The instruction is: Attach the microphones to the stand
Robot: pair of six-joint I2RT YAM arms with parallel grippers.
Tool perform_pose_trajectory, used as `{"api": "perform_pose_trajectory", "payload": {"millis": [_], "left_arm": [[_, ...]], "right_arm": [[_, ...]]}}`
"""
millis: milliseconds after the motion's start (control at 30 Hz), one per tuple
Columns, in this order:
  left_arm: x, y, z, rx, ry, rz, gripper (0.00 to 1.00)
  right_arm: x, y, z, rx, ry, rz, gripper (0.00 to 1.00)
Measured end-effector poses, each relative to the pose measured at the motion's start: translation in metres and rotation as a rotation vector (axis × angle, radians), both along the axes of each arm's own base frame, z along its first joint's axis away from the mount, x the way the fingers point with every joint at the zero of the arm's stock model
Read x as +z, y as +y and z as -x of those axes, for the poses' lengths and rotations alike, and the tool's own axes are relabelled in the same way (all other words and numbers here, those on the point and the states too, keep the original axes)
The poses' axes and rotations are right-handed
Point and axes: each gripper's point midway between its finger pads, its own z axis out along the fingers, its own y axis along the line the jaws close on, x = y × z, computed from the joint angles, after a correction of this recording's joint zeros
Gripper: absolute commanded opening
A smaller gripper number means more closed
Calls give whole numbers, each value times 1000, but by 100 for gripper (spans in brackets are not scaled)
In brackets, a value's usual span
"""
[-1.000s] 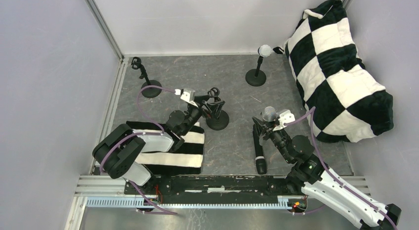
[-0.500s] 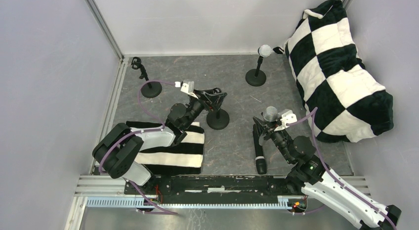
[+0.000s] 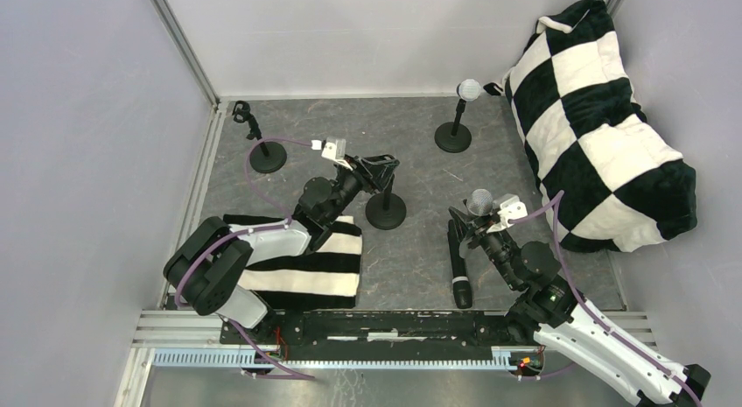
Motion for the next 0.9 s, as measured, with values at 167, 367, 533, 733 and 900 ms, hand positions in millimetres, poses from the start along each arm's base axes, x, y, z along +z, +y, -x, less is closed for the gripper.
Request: {"api": "perform_pose_trajectory", "payload": {"millis": [167,367,533,733,900], "left_arm": [[0,1,-4,21,-19,-59,19],[0,1,-4,41,-45,-155,18],[-1,6,-5,71,-65,-223,68],[-12,15,-9,102,-84,-309,100],[-22,13,-6,85,-88,-336,100]], "right_arm": [[1,0,0,0,-3,-3,0],[1,0,0,0,-1,-3,0],[0,0,0,1,3,-5,0],[-2,1,0,1,11,0,0],[-5,2,-1,4,18,10,0]]}}
